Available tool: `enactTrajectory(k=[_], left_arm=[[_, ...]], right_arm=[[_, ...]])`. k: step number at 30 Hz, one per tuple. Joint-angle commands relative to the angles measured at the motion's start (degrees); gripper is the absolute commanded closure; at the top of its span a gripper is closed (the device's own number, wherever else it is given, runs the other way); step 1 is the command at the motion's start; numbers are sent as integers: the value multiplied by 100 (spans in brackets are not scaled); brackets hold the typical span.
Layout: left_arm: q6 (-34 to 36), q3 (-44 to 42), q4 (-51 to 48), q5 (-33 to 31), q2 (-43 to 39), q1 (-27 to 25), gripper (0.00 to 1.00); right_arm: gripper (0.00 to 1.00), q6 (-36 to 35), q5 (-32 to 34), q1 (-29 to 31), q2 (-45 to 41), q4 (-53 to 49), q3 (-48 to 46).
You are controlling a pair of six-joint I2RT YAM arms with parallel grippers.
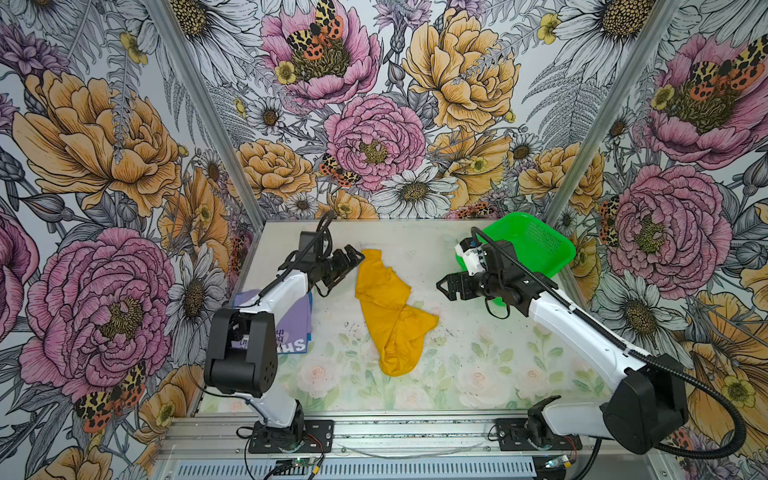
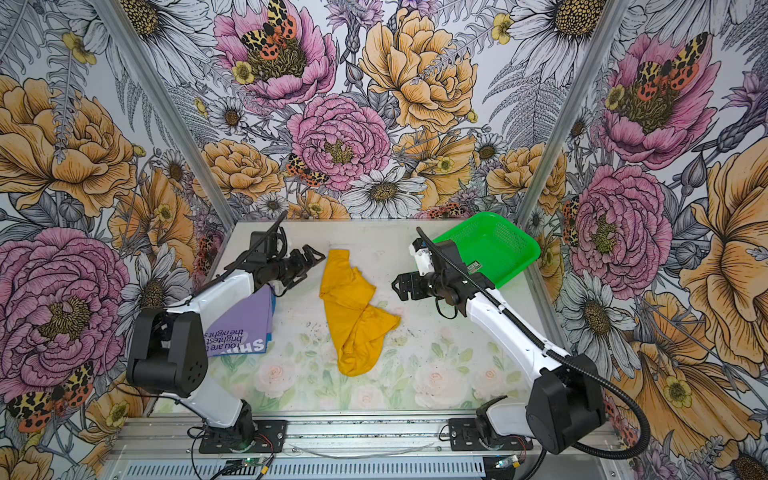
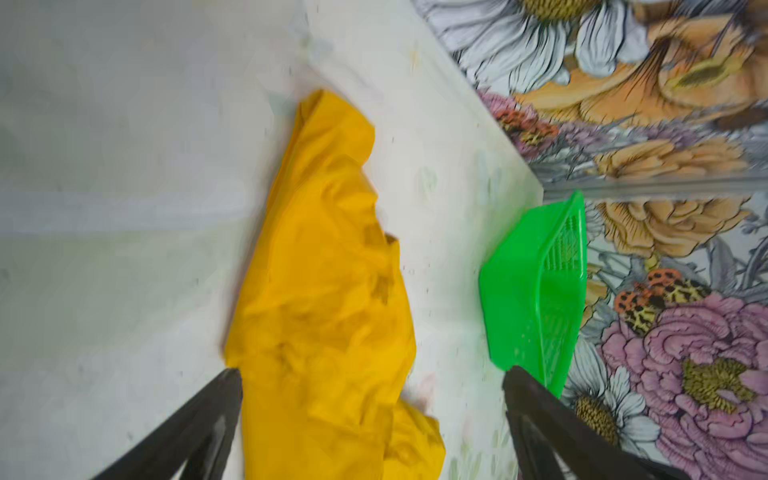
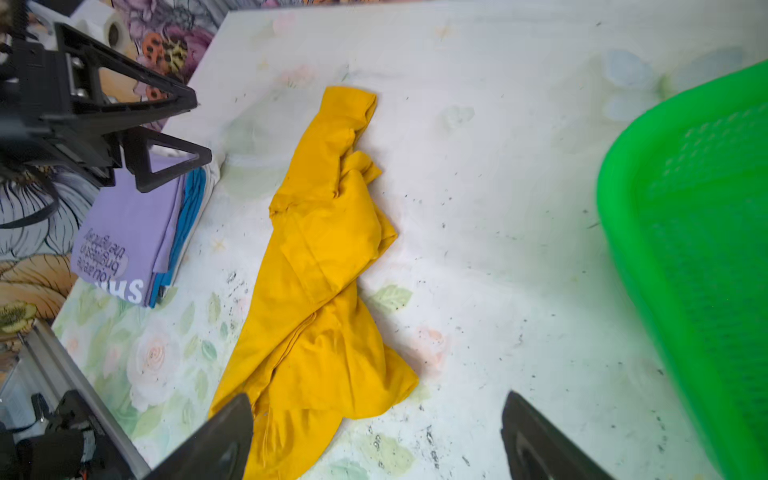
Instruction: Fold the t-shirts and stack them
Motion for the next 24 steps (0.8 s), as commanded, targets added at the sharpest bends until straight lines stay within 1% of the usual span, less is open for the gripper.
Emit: enactTrajectory(k=[1,4,6,7,9,12,15,18,21,24], left_arm=[[223,-715,-360,-831,-947,-842,1],[-70,-1291,-674,-1304,-1399,-1650,4],[-313,-1588,-794,-1614,-1672,-2040,5],[-423,-1719,-865,-1774,-1810,-2184,6],[-544,-1913,-905,-1870,-2012,-2379,8],[-674,-2047,-1126,-2002,-2157,-2558,11],[-856,-2300,-1192,-2159,-2381,-2568,11],[-904,-2494,-1215,-2198,-2671,-2325,12],[-615,-2376,-1200,-2022,-2795,-2078,14],[-361,-2163,-1198,-1840,-2740,-1925,15]], right_arm=[[12,119,222,418,517,-95,-42],[18,182,292,762,963,-46,5],[21,251,382,936,1326,-15,39],[23,297,399,975,1544,-16,64],[26,352,499,1090,1807,25,75],[29,229,694,1386,1967,64,98],[31,47,926,1787,1915,81,81],[32,47,1253,2135,1838,77,12],[43,276,1524,2152,1877,99,-72],[47,321,1754,2146,2022,90,-50]])
